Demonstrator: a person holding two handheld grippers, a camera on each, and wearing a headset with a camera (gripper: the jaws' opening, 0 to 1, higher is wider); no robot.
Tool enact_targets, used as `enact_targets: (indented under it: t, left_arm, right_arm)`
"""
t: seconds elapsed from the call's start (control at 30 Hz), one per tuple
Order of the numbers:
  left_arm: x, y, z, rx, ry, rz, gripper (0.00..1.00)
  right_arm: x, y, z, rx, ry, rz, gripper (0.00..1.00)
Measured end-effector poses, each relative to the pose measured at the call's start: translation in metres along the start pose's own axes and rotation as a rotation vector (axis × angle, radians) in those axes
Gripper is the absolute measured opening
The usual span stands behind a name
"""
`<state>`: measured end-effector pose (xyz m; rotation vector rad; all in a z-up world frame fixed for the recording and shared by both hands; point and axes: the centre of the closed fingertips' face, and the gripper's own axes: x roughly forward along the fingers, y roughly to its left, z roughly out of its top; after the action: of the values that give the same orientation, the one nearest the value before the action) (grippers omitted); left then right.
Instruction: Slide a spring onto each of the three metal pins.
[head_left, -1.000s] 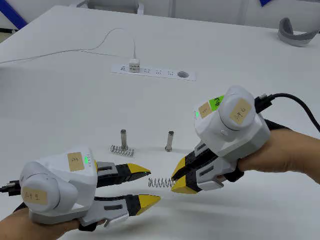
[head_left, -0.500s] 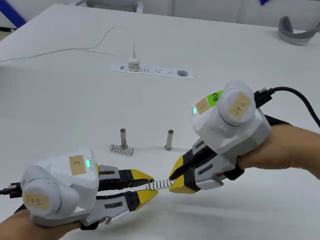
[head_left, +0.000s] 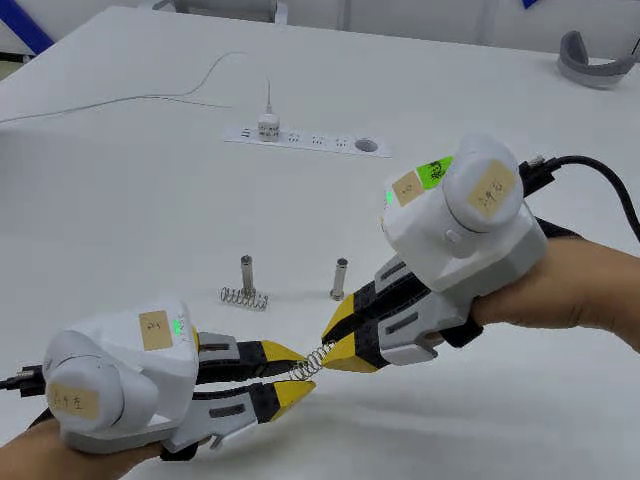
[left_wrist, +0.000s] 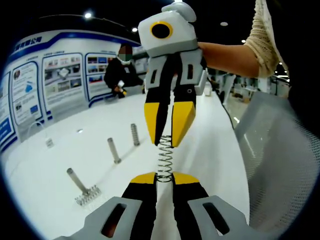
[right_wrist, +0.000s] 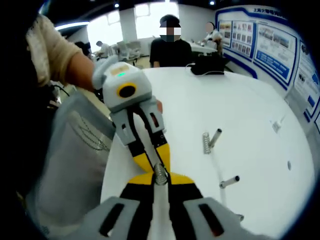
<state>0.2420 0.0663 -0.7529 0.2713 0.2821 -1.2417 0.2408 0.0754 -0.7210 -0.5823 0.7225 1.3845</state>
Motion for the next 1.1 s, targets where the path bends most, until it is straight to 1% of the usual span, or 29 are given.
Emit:
enact_targets:
  t: [0.6, 0.77, 0.97, 1.1]
  left_arm:
    - [0.002, -0.001, 0.008, -0.020, -0.031, -0.004, 0.11]
    - [0.003, 0.000, 0.010, -0.024, -0.038, -0.005, 0.11]
    - [0.003, 0.000, 0.011, -0.034, -0.047, -0.004, 0.10]
    - [0.004, 0.000, 0.011, -0.038, -0.049, -0.004, 0.10]
  right_arm:
    - [-0.001, 0.003, 0.023, -0.037, -0.055, -0.016, 0.12]
    - [0.001, 0.004, 0.027, -0.046, -0.063, -0.017, 0.12]
    - [0.000, 0.003, 0.028, -0.043, -0.068, -0.022, 0.12]
    - [-0.002, 0.002, 0.029, -0.036, -0.078, -0.026, 0.17]
